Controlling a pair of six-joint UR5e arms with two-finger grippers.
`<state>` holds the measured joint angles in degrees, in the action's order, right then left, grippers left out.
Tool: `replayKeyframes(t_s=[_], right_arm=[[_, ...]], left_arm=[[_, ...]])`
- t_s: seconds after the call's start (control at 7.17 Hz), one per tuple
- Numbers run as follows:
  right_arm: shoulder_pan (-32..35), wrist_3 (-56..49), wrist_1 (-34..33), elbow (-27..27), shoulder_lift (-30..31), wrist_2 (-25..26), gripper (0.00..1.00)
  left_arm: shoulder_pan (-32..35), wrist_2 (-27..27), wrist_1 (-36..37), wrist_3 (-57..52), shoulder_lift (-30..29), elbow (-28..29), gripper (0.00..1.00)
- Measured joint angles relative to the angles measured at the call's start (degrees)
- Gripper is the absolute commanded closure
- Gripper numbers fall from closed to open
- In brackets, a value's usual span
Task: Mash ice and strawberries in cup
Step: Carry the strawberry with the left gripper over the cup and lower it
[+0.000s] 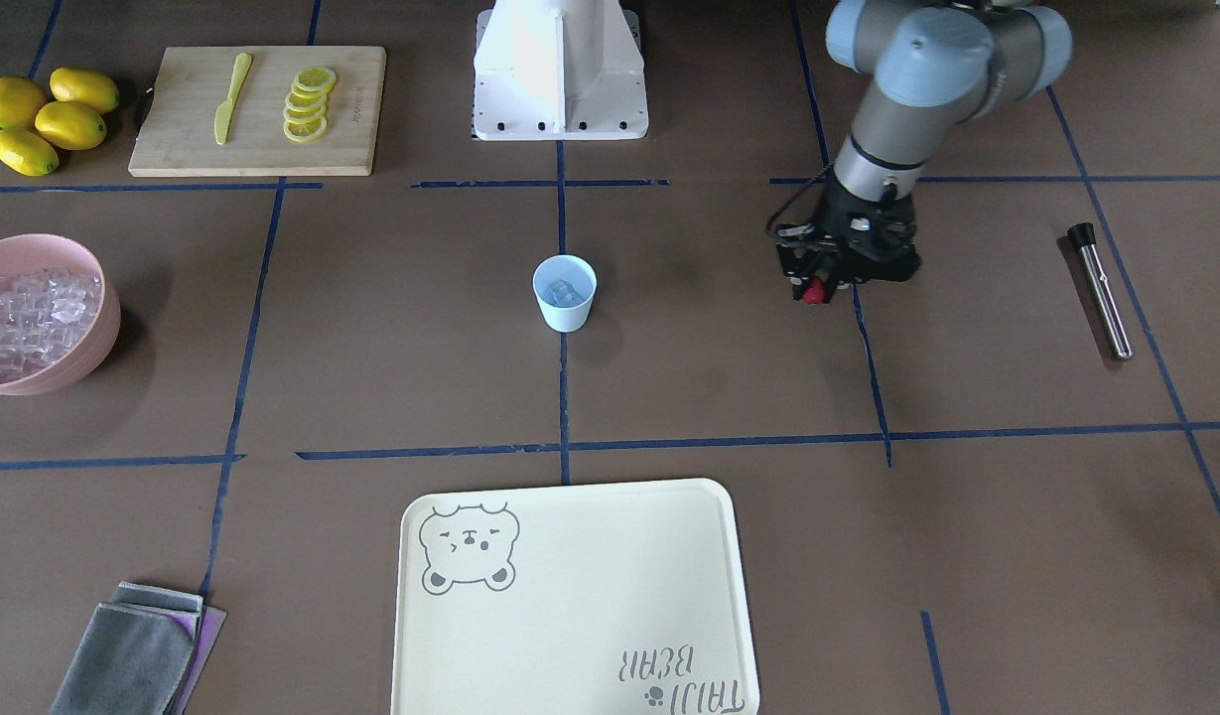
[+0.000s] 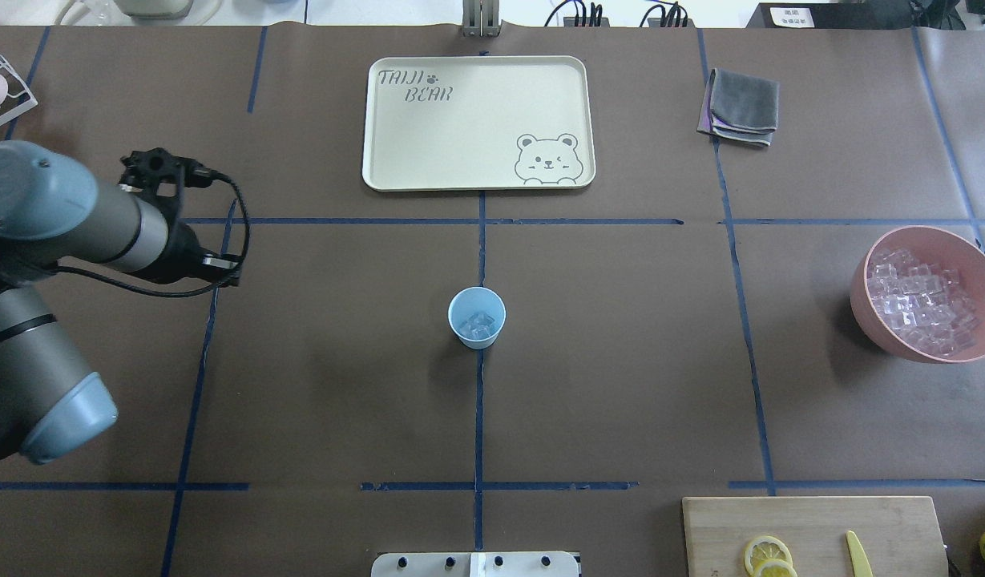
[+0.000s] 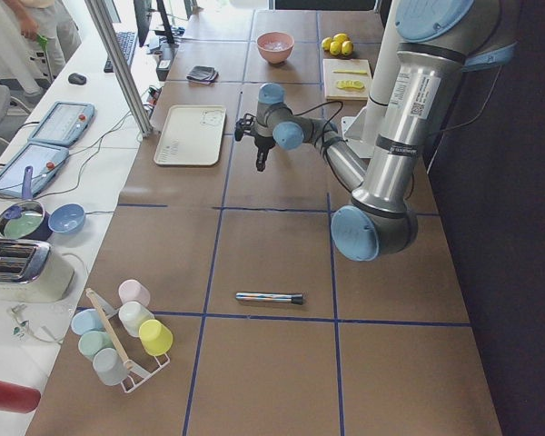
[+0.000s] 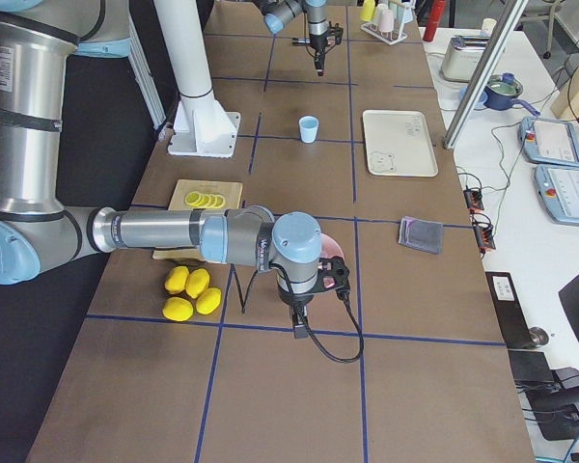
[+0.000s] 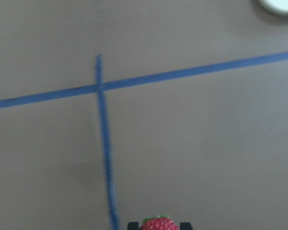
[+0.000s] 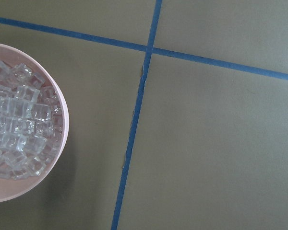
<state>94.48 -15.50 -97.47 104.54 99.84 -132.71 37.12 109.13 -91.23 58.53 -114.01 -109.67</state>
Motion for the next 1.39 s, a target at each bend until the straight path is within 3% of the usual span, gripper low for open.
replayKeyframes(t_s=[0.28, 0.56, 0.7, 0.84, 0.98, 1.39], right_arm=[[0.0, 0.0, 0.0, -0.2, 0.0, 0.0, 0.01], [0.0, 0.0, 0.0, -0.2, 0.1, 0.0, 0.01], [0.0, 0.0, 0.0, -0.2, 0.1, 0.0, 0.01], [0.0, 0.0, 0.0, -0.2, 0.1, 0.0, 0.01], [0.0, 0.0, 0.0, -0.2, 0.1, 0.0, 0.01], [0.0, 0.0, 0.0, -0.3, 0.0, -0.1, 0.01]], left_arm=[[-4.3, -2.7, 7.2, 8.3, -12.6, 3.3, 0.95], [-6.7, -3.4, 8.3, 14.3, -21.8, 9.4, 0.91], [-7.4, -3.5, 8.4, 16.0, -24.2, 11.1, 0.78], [-8.0, -3.5, 8.4, 17.0, -25.4, 11.9, 0.27], [-8.3, -4.0, 8.4, 17.5, -25.9, 12.3, 0.0], [-9.1, -9.4, 8.4, 17.8, -25.6, 12.5, 0.0]])
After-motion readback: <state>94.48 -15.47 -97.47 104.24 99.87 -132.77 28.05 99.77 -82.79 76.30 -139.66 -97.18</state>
